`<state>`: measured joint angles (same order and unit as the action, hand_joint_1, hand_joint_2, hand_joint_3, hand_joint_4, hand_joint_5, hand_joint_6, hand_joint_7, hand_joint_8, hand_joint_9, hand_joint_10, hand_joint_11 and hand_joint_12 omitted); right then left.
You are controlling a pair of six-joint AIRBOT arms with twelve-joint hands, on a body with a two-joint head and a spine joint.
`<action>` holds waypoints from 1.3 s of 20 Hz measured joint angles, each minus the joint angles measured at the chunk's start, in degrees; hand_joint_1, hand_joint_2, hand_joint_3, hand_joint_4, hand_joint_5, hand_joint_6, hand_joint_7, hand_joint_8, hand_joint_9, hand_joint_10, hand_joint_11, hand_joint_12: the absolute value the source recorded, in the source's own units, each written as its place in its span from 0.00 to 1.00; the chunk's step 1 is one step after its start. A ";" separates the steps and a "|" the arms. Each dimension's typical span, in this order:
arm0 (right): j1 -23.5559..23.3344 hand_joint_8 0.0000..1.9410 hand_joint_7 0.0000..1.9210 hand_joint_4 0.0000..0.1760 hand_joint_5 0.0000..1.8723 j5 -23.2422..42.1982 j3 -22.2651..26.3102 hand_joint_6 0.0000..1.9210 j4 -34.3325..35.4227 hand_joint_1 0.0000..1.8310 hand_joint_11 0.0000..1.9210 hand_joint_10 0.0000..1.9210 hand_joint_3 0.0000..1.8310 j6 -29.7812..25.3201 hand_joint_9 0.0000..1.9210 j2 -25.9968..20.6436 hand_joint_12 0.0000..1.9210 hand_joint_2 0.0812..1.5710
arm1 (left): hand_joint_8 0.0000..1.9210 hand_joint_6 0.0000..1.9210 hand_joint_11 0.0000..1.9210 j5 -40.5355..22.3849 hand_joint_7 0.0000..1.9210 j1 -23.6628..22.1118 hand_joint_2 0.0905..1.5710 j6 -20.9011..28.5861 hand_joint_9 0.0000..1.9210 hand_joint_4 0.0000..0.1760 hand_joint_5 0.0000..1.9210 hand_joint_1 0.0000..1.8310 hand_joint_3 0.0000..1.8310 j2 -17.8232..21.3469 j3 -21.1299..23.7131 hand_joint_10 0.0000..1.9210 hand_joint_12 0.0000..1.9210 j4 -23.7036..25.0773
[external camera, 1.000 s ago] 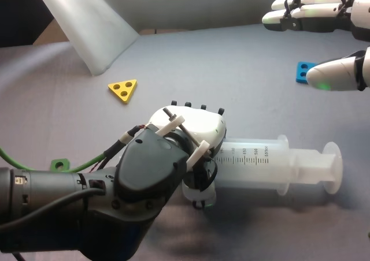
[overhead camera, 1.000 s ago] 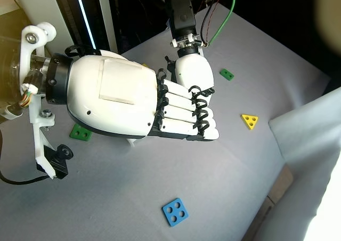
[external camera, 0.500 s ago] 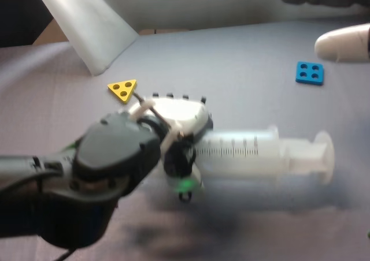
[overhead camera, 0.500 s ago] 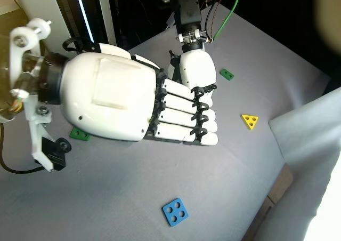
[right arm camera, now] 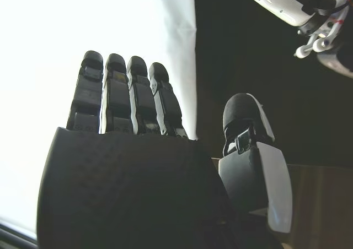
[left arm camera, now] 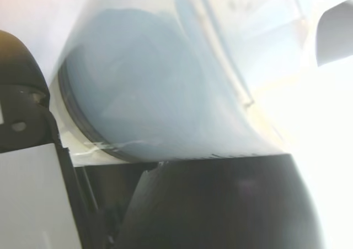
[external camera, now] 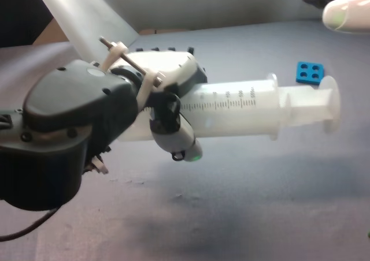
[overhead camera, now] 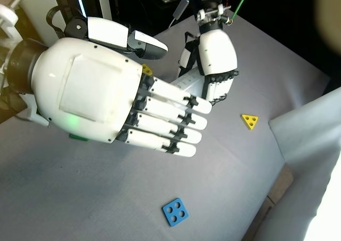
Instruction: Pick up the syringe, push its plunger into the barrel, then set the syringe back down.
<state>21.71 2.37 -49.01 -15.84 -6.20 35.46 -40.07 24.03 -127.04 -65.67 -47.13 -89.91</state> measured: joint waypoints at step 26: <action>10.69 0.00 0.03 0.00 0.04 18.47 7.21 0.00 30.82 0.00 0.00 0.00 0.00 -11.98 0.02 -5.51 0.00 0.84 | 0.48 0.46 0.40 0.79 0.55 -4.70 0.68 -1.68 0.49 0.00 0.49 0.76 0.00 2.38 0.55 0.60 0.47 -4.44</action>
<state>32.40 20.84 -41.80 14.98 -18.17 29.95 -39.29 19.33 -128.73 -63.29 -46.59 -94.35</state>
